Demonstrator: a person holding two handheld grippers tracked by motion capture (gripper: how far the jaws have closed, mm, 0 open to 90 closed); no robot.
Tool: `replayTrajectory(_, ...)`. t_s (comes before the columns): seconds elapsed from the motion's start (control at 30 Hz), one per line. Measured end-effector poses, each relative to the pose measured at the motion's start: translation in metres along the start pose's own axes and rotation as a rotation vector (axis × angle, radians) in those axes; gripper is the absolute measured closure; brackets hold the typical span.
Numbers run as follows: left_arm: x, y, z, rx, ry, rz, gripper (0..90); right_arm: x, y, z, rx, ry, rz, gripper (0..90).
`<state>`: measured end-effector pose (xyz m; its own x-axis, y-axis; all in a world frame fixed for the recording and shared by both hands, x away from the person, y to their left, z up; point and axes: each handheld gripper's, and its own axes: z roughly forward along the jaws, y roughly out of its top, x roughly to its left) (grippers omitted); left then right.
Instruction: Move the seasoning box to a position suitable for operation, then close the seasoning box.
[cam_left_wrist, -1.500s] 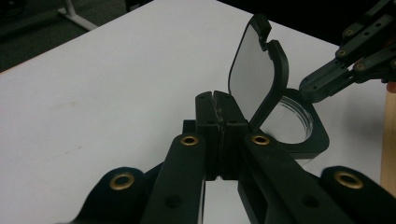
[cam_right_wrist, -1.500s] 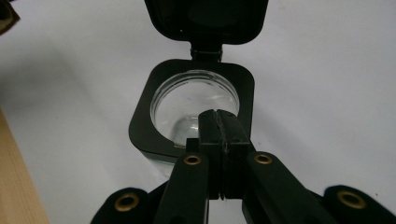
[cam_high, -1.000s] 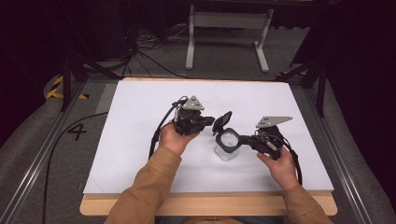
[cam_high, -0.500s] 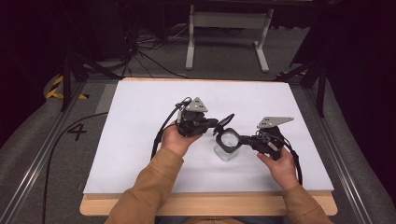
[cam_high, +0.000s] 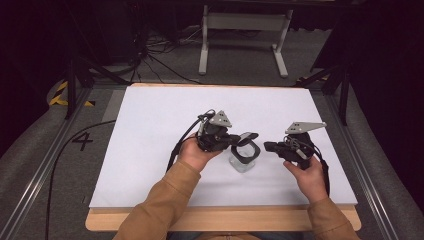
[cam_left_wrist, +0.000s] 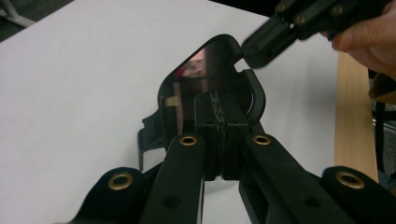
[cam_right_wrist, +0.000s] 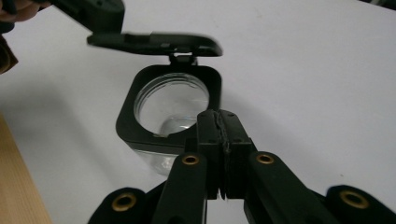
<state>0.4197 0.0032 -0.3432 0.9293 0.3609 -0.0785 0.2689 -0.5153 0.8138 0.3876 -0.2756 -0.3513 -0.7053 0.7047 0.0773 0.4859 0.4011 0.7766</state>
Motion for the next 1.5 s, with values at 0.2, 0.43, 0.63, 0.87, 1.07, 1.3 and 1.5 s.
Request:
replayTrajectory(0.2,-0.004,0.0,0.007,0.029,-0.02,0.011,88.6,-0.01,-0.003,-0.006,-0.006,-0.028,0.029,88.4)
replayTrajectory(0.43,-0.006,-0.002,0.02,0.1,-0.06,0.031,87.5,-0.014,-0.005,-0.008,-0.013,-0.028,0.042,87.6)
replayTrajectory(0.63,-0.005,-0.004,0.025,0.133,-0.096,0.025,87.4,-0.013,-0.004,-0.007,-0.014,-0.026,0.038,87.6)
replayTrajectory(0.87,-0.002,0.0,0.004,0.056,-0.042,0.016,87.1,-0.014,-0.005,-0.009,-0.021,-0.027,0.038,87.6)
replayTrajectory(1.07,0.008,-0.003,-0.017,0.122,-0.04,-0.012,86.6,-0.018,-0.005,-0.013,-0.024,-0.03,0.051,87.6)
replayTrajectory(1.3,0.013,-0.009,-0.019,0.222,-0.047,-0.015,86.8,-0.019,-0.004,-0.013,-0.023,-0.022,0.058,87.6)
replayTrajectory(1.5,0.013,-0.015,-0.007,0.337,-0.072,-0.02,87.6,-0.018,-0.005,-0.004,0.002,-0.016,0.051,87.6)
